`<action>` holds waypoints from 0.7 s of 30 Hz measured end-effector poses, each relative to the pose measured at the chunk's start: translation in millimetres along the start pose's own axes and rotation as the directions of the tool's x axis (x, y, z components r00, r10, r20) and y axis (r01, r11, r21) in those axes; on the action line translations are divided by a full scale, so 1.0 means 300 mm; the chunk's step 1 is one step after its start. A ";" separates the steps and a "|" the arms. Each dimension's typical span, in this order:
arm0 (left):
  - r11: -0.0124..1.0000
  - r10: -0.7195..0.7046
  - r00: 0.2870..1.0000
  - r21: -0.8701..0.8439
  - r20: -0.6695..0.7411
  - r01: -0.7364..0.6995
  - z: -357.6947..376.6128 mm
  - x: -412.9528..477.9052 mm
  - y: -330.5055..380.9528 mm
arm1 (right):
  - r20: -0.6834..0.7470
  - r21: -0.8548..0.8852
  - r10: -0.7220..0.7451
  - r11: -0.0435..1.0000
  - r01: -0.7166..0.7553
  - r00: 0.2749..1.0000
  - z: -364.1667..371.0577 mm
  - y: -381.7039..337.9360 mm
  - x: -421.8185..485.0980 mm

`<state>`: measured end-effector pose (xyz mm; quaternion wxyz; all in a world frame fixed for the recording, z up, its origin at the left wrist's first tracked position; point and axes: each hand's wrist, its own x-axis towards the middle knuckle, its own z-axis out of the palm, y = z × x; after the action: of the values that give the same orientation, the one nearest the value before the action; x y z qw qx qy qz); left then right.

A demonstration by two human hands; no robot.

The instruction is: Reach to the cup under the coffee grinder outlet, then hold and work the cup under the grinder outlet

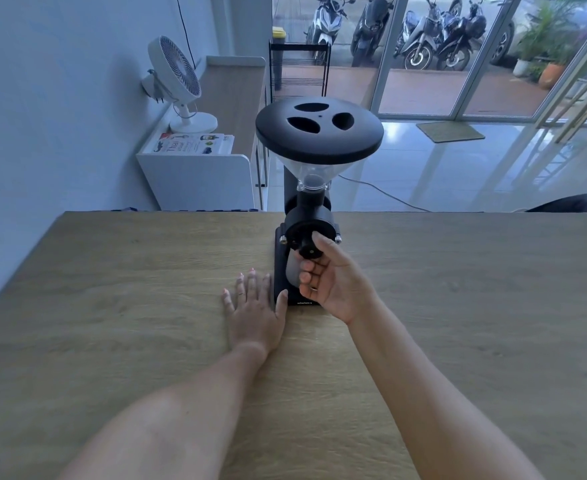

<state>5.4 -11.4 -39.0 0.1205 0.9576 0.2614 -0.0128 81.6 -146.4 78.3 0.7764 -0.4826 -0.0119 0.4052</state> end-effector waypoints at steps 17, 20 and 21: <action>1.000 0.003 1.000 -0.004 -0.010 -0.003 -0.002 -0.005 0.000 | 0.195 0.174 0.114 0.973 -0.149 0.974 -0.023 -0.009 0.005; 1.000 0.001 1.000 -0.009 -0.008 -0.001 -0.003 -0.005 0.000 | 0.187 0.147 0.121 0.978 -0.150 0.975 -0.030 -0.016 0.004; 1.000 0.000 1.000 -0.010 -0.007 -0.001 -0.004 -0.004 -0.001 | 0.179 0.141 0.121 0.979 -0.147 0.976 -0.030 -0.016 0.003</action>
<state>4.0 -11.4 -37.9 0.1241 0.9571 0.2617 -0.0080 88.9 -153.3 76.9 0.7782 -0.3848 -0.0141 0.4962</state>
